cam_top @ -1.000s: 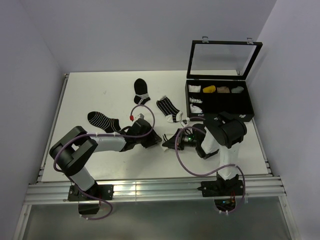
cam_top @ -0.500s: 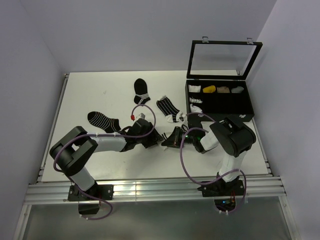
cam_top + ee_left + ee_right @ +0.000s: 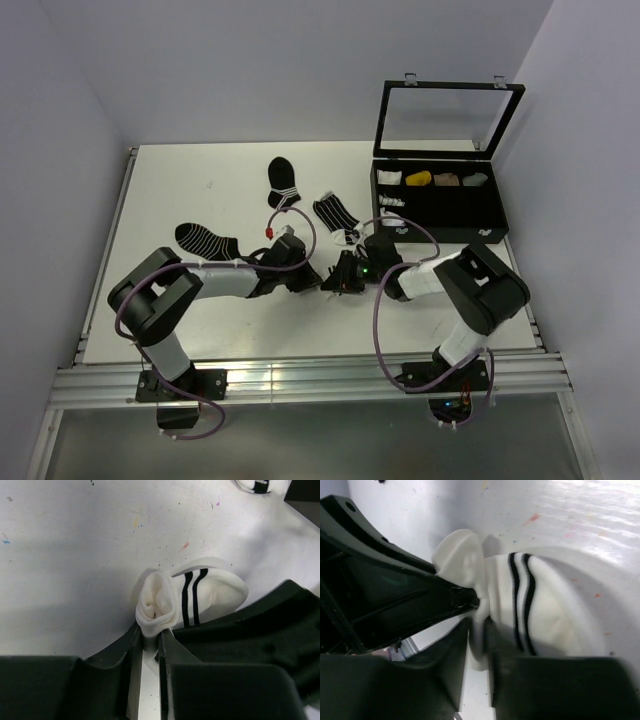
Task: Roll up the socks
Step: Roll the sock at the center of the board.
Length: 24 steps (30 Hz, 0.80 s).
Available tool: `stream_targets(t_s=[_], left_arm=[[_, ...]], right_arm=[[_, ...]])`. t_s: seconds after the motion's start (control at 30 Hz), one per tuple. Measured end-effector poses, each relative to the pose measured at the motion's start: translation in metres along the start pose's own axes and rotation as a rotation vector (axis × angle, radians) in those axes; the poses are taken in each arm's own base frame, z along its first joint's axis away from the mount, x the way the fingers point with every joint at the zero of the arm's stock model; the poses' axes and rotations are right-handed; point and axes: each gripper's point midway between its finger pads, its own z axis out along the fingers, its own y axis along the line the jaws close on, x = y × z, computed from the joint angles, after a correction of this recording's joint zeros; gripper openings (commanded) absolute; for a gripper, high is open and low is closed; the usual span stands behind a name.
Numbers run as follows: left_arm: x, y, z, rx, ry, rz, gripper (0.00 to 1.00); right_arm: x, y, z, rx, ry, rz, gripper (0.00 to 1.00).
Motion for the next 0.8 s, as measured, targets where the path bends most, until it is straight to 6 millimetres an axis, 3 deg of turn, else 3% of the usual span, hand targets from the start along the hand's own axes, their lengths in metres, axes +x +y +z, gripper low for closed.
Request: stream_targets(t_s=[0.1,0.3,0.5,0.8], left_arm=[[-0.001,0.0,0.001,-0.024,0.004,0.005,0.0],[-0.008,0.01,-0.004,-0.118,-0.027,0.008,0.0],[-0.016,0.032,-0.02,-0.217,-0.078,0.008,0.0],[-0.027,0.055,-0.036,-0.284,-0.109,-0.025,0.0]], right_arm=[[-0.001,0.007,0.0,0.058,-0.013,-0.079,0.45],[-0.006,0.025,-0.009,0.199,-0.08,-0.302,0.54],[-0.008,0.046,-0.008,0.274,-0.155,-0.506,0.53],[0.017,0.062,0.004,0.303,-0.172,-0.749,0.5]])
